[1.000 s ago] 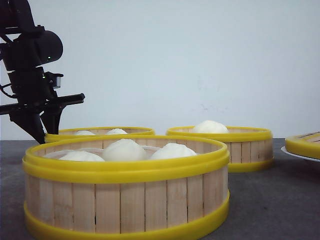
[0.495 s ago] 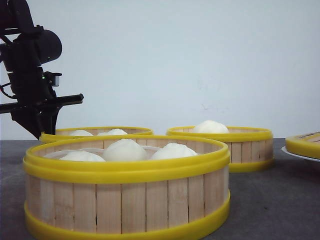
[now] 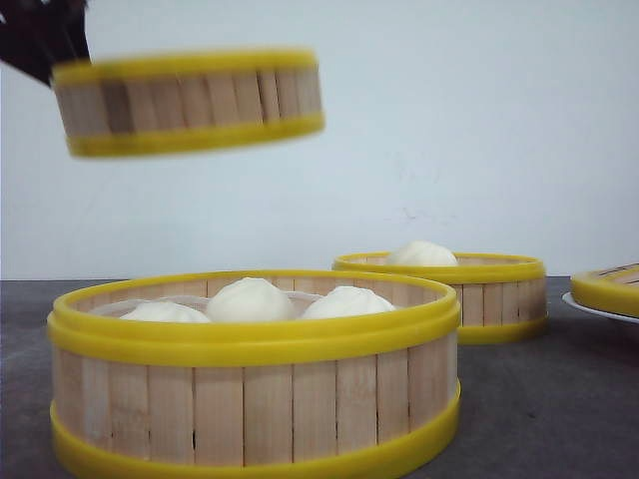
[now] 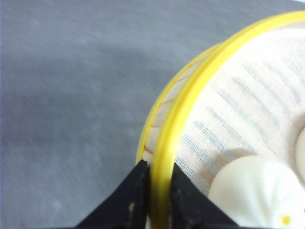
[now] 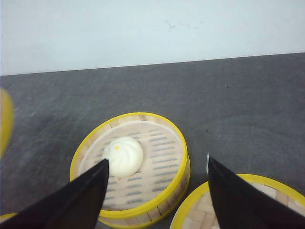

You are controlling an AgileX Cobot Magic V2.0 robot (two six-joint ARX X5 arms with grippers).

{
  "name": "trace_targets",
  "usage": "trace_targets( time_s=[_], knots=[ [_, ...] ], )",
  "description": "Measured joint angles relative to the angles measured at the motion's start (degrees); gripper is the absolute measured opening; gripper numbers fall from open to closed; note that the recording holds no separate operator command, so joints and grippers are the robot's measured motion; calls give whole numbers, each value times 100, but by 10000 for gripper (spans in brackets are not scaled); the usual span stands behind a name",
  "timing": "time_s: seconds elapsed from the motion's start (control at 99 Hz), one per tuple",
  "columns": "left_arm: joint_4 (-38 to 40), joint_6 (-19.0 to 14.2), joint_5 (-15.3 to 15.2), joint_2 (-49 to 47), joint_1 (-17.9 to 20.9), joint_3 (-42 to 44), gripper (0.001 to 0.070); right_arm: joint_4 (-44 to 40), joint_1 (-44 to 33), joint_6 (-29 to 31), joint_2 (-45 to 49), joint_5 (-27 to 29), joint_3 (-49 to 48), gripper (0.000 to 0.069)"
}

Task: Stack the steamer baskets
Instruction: 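Lift the held basket and lower it onto the nearest basket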

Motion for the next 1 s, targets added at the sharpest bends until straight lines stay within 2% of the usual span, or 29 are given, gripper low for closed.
trace_targets(
  time_s=[0.273, 0.536, 0.738, 1.0],
  knots=[
    [-710, 151, 138, -470, -610, -7, 27, 131, 2, 0, 0, 0, 0, 404],
    [-518, 192, -125, -452, -1268, -680, 27, 133, 0, 0, 0, 0, 0, 404],
    [-280, 188, -256, -444, -1447, -1353, 27, 136, 0, 0, 0, 0, 0, 404],
    [-87, 175, -260, -396, -1491, -1637, 27, 133, 2, 0, 2, -4, 0, 404]
  ],
)
